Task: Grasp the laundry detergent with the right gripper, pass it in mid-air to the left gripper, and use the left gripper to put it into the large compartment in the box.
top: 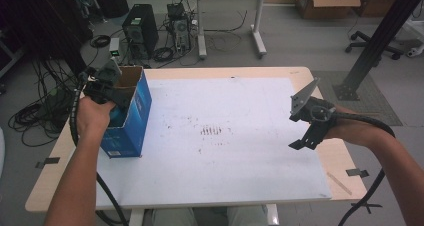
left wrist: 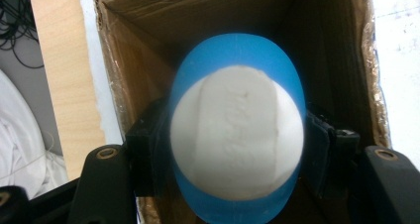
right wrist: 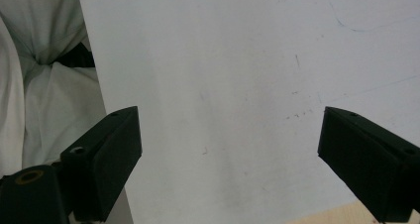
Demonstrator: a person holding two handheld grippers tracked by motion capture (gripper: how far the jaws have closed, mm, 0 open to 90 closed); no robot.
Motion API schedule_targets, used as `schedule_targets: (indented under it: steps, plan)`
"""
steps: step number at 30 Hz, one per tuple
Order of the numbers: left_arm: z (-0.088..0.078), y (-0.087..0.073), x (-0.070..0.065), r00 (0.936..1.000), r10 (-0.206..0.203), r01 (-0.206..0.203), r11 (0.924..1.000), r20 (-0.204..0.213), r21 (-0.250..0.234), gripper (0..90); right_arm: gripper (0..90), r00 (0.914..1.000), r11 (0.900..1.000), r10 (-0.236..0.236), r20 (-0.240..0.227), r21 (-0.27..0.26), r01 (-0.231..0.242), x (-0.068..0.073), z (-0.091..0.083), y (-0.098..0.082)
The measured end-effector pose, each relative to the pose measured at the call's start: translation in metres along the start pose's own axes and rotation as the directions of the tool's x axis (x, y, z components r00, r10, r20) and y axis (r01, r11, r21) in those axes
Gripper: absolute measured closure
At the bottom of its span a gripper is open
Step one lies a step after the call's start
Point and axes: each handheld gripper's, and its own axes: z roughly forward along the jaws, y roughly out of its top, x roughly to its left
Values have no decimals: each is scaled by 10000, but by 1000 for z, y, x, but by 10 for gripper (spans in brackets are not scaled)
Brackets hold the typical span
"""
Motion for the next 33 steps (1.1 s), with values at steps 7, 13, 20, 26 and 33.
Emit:
schedule_targets:
  steps: [7, 13, 20, 26, 33]
  plan:
    - [-2, 0, 1, 10000, 19, -19, 10000, 67, 6, 348, 95, 10000, 10000, 39, -69, 3, -39, 1, 4, -4]
    - [-8, -2, 6, 9994, -82, 86, 9999, 335, -95, 285, 94, 10000, 10000, 25, -42, -48, -26, 1, 3, -4]
    - [-24, -1, 5, 9994, 123, -117, 9997, 326, -194, 231, 90, 10000, 10000, -18, 27, -71, 18, 3, 0, -2]
    - [-43, -1, 1, 9992, 293, -282, 9989, 288, -378, 219, 88, 9999, 9999, -27, 103, -121, 28, 6, -3, -2]
    - [-63, -1, -7, 9976, 566, -542, 9968, 398, -596, 187, 89, 9999, 9998, -4, 155, -189, 7, 9, -7, -3]
